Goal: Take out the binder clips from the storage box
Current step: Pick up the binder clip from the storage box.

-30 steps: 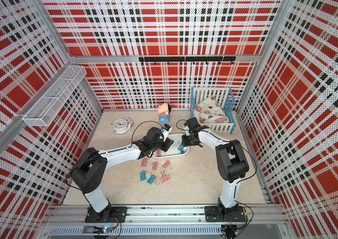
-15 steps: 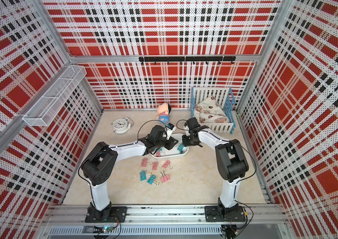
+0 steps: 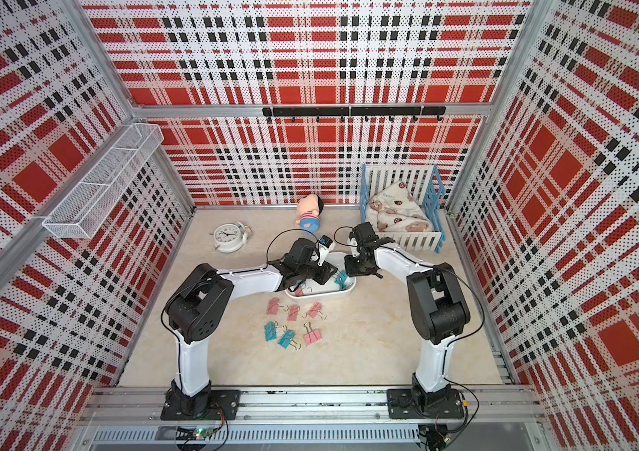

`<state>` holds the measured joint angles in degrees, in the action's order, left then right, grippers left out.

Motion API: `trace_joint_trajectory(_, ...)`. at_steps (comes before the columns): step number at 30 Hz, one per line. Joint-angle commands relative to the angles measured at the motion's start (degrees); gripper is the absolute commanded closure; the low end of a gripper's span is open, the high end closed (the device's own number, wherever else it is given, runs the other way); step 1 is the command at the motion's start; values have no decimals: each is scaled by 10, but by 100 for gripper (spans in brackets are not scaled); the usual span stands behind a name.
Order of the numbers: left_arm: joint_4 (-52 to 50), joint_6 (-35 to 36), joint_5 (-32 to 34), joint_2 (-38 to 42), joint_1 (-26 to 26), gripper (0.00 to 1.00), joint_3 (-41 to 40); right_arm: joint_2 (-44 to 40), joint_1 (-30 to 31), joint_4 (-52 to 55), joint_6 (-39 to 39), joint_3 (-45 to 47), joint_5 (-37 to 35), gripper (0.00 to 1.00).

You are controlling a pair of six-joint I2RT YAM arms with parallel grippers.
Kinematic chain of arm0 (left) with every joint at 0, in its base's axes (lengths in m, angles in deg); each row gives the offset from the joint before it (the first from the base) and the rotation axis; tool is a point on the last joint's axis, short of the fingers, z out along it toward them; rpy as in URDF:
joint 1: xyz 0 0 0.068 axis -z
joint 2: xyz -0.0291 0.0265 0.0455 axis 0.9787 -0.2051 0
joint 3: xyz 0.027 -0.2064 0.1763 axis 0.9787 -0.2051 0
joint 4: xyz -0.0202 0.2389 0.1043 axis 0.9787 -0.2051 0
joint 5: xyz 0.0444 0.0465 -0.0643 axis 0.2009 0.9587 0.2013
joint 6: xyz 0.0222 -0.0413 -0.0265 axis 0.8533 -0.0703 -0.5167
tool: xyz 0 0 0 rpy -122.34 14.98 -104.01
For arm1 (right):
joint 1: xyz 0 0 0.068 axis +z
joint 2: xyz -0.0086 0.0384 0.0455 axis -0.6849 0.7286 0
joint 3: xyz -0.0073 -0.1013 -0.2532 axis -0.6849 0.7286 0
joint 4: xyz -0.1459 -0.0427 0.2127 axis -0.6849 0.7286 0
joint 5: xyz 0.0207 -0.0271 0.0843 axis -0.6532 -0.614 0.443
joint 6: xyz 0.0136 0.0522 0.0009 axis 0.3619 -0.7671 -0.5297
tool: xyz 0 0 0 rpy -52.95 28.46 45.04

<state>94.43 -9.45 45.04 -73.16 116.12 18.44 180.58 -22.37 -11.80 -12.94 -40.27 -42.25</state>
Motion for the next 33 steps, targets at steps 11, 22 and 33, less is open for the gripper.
trace_joint_trajectory(11, -2, 5, -24, -27, -3, 91, 34, -6, -4, -10, -4, 14, -3, 69)
trace_joint_trajectory(22, 24, -12, -42, 25, -18, 100, 2, -8, -6, -13, -4, 19, 0, 69)
trace_joint_trajectory(33, 22, -14, -35, 139, -22, 100, -50, -4, -6, -15, -4, 18, 3, 69)
